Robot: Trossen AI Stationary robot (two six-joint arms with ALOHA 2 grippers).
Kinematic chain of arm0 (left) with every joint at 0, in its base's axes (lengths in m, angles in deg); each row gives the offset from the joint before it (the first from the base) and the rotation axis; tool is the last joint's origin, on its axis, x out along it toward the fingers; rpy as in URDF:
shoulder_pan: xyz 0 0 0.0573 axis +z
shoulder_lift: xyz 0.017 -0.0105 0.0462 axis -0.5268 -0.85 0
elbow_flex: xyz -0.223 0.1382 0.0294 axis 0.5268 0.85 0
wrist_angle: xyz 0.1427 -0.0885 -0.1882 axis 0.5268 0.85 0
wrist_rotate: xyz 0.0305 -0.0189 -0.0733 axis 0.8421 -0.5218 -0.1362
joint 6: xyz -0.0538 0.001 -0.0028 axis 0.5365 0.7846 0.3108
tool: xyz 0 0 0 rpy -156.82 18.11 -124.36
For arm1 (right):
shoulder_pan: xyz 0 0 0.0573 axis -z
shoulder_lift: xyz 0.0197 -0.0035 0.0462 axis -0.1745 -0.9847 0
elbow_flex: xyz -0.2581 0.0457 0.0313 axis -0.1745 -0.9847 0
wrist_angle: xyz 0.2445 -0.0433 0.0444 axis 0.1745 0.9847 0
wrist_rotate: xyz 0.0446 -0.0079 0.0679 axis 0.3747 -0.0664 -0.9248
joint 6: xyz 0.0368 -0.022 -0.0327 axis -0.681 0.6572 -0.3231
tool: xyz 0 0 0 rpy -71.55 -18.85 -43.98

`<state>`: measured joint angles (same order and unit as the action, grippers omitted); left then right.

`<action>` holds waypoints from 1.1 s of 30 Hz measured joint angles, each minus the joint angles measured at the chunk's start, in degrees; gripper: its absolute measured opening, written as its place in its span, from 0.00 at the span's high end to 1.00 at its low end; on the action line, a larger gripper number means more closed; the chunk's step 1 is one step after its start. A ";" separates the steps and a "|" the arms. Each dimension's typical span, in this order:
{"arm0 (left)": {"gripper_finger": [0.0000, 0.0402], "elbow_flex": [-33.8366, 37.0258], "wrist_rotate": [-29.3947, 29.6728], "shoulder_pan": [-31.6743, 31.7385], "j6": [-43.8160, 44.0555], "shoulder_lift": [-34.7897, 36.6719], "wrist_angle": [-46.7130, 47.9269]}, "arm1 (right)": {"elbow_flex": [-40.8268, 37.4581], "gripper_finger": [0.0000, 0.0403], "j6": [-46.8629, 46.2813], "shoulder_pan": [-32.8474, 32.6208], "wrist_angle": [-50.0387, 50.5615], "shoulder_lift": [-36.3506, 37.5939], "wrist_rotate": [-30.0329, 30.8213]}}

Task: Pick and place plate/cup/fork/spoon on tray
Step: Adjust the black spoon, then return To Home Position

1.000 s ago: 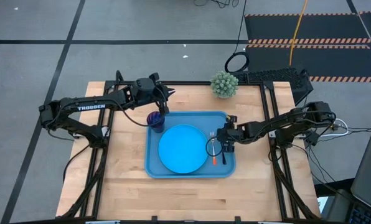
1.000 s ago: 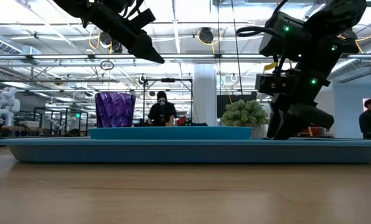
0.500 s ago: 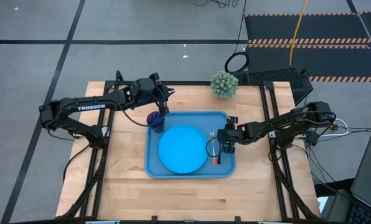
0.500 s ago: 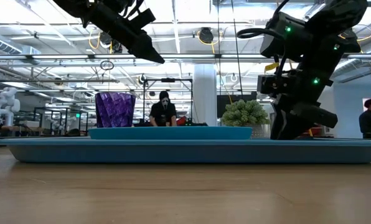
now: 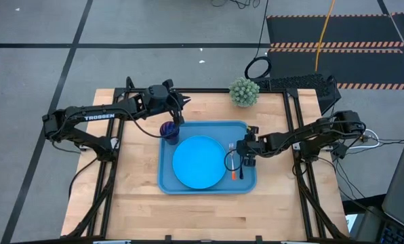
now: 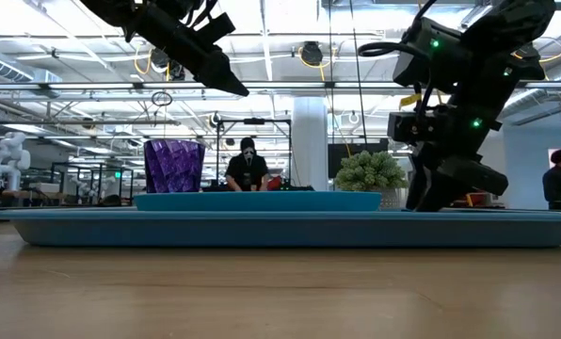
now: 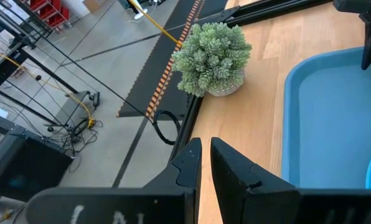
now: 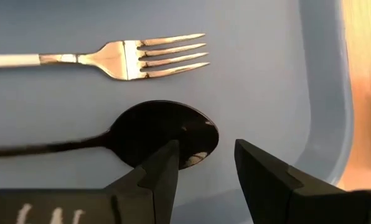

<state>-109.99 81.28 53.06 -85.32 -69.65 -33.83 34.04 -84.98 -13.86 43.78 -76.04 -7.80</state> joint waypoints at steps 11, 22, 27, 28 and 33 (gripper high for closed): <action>0.91 0.00 0.00 0.01 -0.02 0.00 0.55 | 0.00 0.63 -1.16 -0.44 0.02 0.00 -0.28; 0.91 0.00 0.00 0.02 -0.04 0.00 0.94 | 0.00 0.63 -1.24 -0.46 1.09 4.94 -0.32; 0.91 0.00 0.00 0.02 0.04 0.00 0.94 | 0.02 0.63 -2.62 -0.46 2.69 9.59 -0.25; 0.91 0.00 0.00 0.02 0.09 0.00 0.94 | 0.02 0.63 -2.94 -0.46 2.91 10.34 -0.12; 0.91 0.00 0.00 -0.09 0.26 0.00 0.94 | 0.02 0.63 -5.84 -0.46 4.85 13.35 1.69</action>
<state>-109.99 81.28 52.97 -85.06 -69.65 -32.89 34.06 -90.82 -14.32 48.63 -62.69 -6.11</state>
